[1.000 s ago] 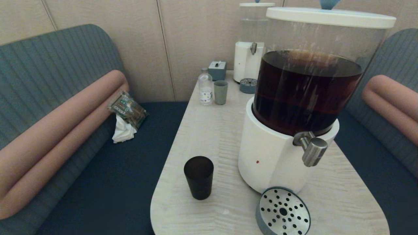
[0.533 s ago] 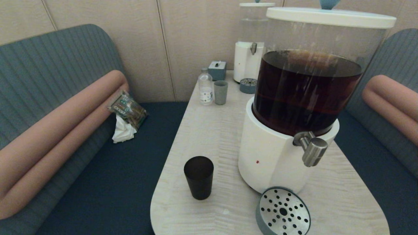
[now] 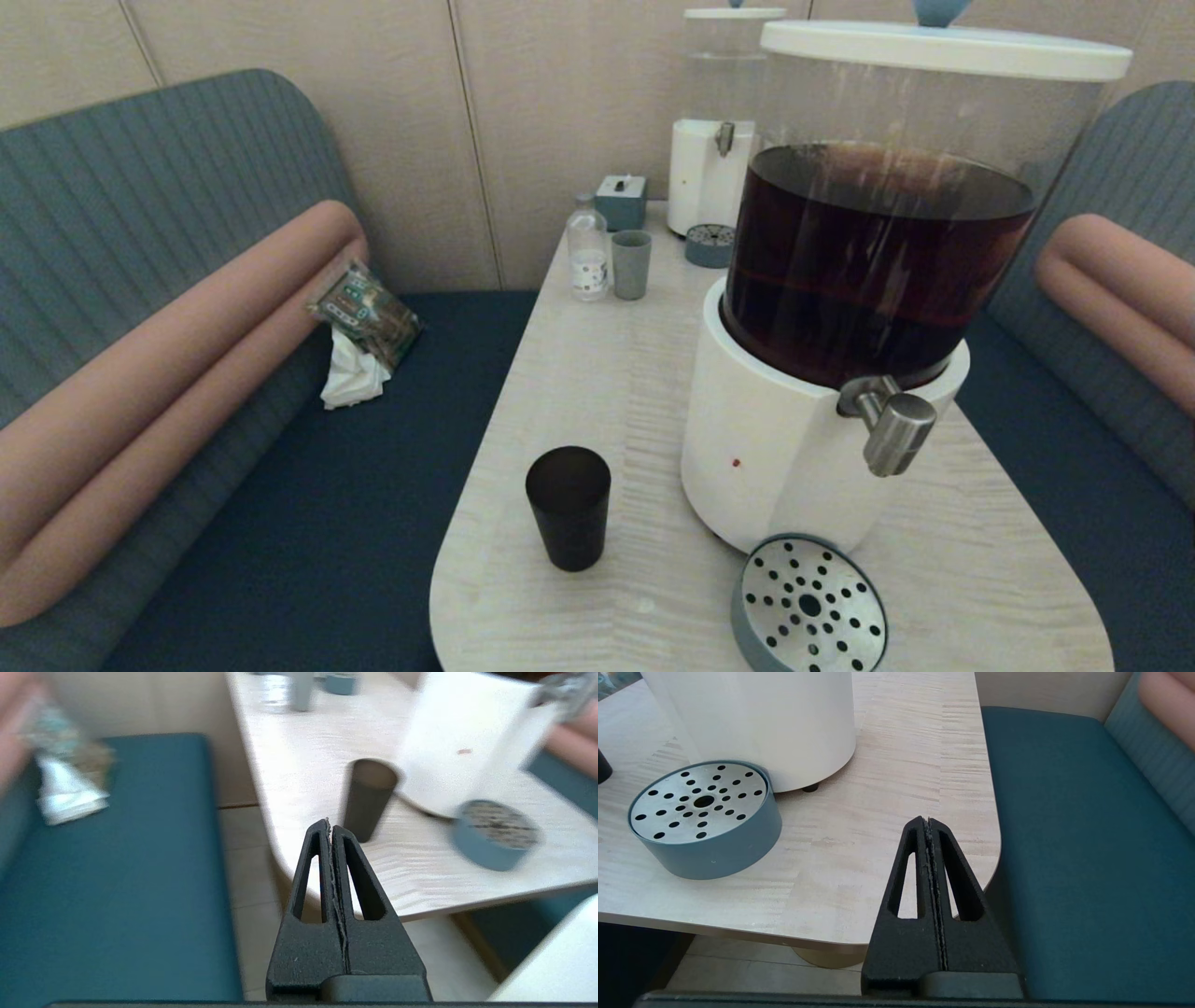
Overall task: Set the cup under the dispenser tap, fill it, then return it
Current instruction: Pick up the cup
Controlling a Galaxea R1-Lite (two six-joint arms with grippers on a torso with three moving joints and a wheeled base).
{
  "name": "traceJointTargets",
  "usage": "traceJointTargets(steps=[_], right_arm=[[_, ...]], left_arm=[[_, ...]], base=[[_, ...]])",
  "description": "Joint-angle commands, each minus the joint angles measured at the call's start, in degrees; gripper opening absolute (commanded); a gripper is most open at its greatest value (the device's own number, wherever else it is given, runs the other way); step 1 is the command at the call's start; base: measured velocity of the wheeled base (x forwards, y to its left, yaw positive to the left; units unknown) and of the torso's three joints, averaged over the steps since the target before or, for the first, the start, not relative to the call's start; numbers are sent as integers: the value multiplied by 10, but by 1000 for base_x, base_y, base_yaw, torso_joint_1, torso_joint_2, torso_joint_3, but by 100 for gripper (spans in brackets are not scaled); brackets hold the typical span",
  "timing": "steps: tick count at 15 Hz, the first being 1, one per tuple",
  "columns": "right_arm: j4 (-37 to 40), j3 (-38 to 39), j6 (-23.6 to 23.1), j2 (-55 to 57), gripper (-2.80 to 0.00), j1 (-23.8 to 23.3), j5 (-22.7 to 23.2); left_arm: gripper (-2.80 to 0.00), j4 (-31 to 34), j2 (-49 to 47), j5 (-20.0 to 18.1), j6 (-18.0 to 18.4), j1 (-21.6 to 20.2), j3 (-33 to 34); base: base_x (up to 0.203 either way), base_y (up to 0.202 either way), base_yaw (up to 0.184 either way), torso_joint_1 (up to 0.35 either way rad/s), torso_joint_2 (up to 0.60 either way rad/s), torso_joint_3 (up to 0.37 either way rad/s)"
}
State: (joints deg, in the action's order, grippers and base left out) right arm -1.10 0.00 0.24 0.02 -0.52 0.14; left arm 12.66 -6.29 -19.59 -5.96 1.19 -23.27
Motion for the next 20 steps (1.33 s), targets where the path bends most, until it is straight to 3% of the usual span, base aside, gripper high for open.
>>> traceJointTargets(steps=[1,4,8,9,12,16,19,20], right_arm=[[0,4,0,-1,-280,0,0],[0,4,0,-1,-280,0,0],[0,4,0,-1,-280,0,0],[0,4,0,-1,-280,0,0],[0,4,0,-1,-280,0,0],[0,4,0,-1,-280,0,0],[0,4,0,-1,-280,0,0],[0,4,0,-1,-280,0,0]], left_arm=[[-280,-21,-77,-17,-5,5,-10],[-280,-110,-186,-50,-15,20,-9],[-280,-300,-346,-70,-14,23,30],[0,-349,-388,-72,-12,24,41],[0,-456,-486,-75,-7,24,67],[0,-478,-562,-67,-28,24,72],[0,-473,-570,9,-27,24,73],[0,-474,-572,10,-24,24,81]], base=[[0,0,0,0,0,0],[0,0,0,0,0,0],[0,0,0,0,0,0],[0,0,0,0,0,0],[0,0,0,0,0,0],[0,0,0,0,0,0],[0,0,0,0,0,0],[0,0,0,0,0,0]])
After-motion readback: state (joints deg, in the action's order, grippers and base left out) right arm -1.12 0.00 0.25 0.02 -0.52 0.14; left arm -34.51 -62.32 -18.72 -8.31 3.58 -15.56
